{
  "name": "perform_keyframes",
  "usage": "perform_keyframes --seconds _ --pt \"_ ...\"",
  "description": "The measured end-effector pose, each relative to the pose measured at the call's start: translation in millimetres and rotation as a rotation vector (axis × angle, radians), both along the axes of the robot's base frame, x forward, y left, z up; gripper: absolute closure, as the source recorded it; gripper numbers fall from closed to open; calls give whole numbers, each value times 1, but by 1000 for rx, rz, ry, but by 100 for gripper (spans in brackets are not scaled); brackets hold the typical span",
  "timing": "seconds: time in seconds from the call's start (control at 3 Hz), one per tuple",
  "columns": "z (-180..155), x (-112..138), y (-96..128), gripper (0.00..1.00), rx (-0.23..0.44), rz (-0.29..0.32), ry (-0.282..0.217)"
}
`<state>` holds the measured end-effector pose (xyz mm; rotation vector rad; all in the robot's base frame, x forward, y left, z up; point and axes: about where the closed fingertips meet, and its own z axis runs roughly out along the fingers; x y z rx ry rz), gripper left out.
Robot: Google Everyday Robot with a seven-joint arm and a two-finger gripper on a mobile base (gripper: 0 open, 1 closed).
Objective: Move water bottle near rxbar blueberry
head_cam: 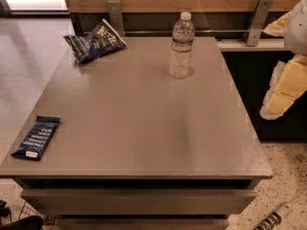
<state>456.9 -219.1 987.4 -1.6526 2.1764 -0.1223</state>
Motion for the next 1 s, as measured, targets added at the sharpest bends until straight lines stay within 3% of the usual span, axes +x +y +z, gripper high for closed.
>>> perform_keyframes --seconds 0.33,0.67,1.0 --pt "1 34 -14 0 106 -70 -62" --pt "4 80 -19 0 262 -132 -166" --pt "0 125 -10 0 465 -140 -262"
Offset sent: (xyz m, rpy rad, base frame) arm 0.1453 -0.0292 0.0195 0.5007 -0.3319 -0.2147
